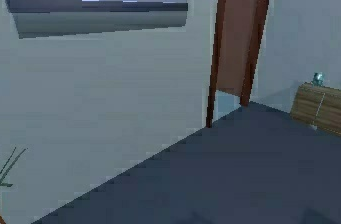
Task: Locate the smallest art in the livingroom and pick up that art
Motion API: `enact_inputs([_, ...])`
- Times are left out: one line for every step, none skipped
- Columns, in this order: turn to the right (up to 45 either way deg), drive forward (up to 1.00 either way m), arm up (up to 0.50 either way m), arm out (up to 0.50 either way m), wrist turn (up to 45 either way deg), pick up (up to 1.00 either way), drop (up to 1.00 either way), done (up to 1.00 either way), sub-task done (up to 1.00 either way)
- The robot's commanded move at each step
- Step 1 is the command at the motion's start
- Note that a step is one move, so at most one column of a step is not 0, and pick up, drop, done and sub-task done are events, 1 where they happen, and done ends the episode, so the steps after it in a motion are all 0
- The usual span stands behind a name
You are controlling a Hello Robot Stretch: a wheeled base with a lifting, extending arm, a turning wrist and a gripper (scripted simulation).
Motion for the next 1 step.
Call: enact_inputs([0.0,0.0,0.0,0.34,0.0,0.0,0.0,0.0,0.0])
